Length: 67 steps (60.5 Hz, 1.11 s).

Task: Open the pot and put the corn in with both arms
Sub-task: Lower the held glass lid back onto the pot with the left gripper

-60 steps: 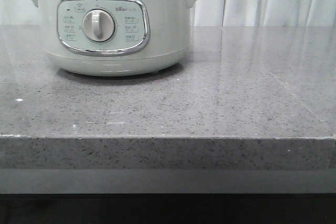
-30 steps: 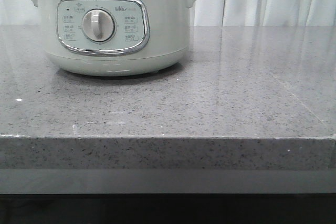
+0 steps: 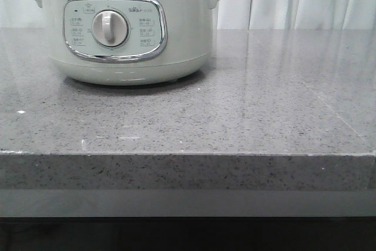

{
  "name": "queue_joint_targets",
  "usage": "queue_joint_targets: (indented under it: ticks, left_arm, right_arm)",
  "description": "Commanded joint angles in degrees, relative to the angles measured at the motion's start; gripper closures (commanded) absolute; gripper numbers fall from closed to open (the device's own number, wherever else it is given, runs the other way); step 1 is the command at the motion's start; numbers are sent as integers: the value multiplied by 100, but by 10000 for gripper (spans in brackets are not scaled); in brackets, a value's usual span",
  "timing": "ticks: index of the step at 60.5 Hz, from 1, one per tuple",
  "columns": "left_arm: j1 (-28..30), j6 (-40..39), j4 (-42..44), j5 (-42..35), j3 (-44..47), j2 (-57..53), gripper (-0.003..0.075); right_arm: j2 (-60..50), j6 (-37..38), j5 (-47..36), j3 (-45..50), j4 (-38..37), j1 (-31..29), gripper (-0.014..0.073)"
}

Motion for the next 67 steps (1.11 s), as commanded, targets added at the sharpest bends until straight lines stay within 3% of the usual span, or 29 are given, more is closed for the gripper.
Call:
queue_joint_targets:
  ticks: [1,52,57,67]
  left_arm:
    - [-42,6,-83,-841,-293,-219,586]
    - [-198,6,-73,-732,-293,-90,579]
    - [-198,6,-73,-645,-293,-81,528]
    - [-198,6,-73,-622,-293,-81,332]
  right_arm:
    - [-16,-4,-460,-155,12,-21,53]
    - [-16,-4,-460,-155,12,-21,53]
    - [-16,-4,-460,-155,12,-21,53]
    - [-16,-4,-460,-155,12,-21,53]
